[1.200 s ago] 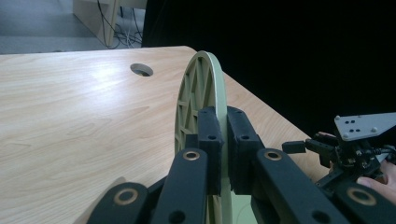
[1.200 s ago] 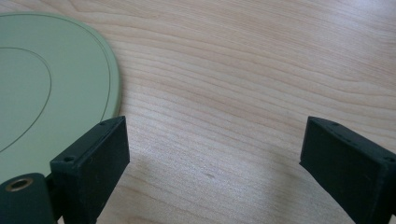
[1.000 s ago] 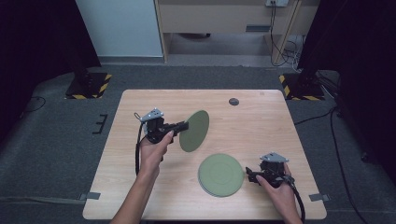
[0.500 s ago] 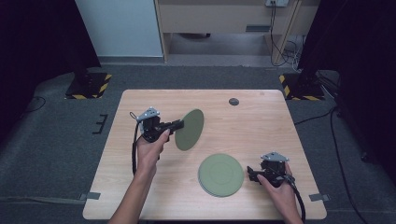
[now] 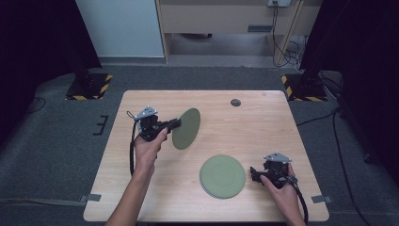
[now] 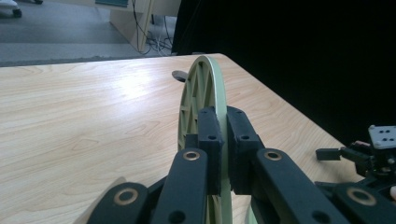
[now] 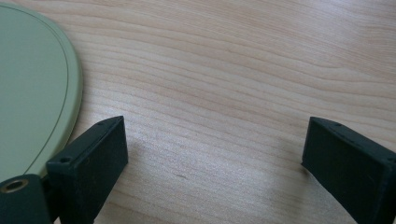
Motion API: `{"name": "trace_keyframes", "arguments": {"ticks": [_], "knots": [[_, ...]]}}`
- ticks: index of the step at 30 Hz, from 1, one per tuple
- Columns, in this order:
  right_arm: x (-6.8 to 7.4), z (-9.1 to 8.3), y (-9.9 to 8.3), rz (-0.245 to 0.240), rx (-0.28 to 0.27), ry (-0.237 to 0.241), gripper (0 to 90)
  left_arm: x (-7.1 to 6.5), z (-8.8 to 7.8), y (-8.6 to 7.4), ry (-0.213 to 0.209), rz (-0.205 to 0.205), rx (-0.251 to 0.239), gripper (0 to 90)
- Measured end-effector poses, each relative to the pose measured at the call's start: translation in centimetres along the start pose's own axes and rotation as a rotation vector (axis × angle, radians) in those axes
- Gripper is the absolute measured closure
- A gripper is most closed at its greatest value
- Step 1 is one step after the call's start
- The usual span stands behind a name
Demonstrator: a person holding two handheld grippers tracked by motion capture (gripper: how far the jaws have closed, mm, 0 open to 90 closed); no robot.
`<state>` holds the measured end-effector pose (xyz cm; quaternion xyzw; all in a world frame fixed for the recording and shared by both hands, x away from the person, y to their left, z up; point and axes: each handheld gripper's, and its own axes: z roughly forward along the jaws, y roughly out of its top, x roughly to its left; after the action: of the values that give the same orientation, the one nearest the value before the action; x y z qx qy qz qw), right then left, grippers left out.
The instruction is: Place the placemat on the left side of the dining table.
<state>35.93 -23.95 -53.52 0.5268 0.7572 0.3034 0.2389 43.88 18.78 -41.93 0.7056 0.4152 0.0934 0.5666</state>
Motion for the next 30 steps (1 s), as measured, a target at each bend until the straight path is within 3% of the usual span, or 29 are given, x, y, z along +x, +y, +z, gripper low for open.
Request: {"name": "trace_keyframes", "arguments": {"ticks": [10,30], "knots": [[0.1,0.1,0.0,0.001,-0.004,0.002,6.9,0.1,0.2,1.6,0.027,0.015,0.003,85.6],[0.3,0.3,0.0,0.015,-0.016,0.017,6.8,1.8,-0.6,2.5,0.092,0.010,0.007,85.7]]}}
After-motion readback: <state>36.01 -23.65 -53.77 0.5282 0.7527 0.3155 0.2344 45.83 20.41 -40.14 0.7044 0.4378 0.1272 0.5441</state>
